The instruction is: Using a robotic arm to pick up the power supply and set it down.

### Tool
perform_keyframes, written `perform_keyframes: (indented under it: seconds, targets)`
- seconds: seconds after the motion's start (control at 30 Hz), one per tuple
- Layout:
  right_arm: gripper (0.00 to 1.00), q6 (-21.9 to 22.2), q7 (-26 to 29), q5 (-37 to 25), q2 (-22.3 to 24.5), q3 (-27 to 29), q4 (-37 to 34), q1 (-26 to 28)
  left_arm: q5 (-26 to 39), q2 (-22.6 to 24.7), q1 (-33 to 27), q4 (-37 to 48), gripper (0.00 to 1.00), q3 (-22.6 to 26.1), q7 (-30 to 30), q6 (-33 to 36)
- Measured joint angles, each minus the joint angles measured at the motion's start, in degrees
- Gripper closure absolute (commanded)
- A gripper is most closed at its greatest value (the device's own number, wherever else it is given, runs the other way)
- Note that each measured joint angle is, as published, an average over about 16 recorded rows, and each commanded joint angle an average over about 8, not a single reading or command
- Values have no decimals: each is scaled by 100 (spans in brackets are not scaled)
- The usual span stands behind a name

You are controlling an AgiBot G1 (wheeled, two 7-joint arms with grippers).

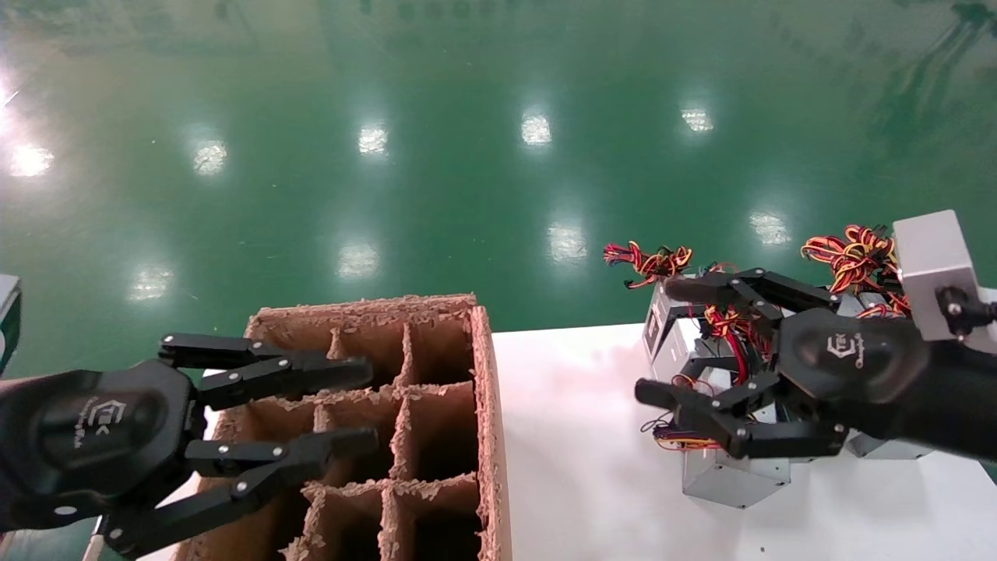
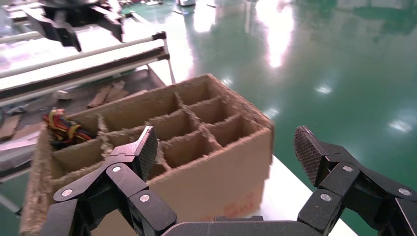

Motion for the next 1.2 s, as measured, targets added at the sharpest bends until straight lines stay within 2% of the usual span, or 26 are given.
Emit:
perform_keyframes:
  seconds: [0.77, 1.2]
  targets:
    - [0, -588, 36, 213, -385, 560, 861, -393, 0, 0, 0, 0, 0, 0, 0, 0]
    - [0, -704, 42, 260, -461, 674, 1027, -473, -1, -1, 1, 1, 0, -1, 0, -1]
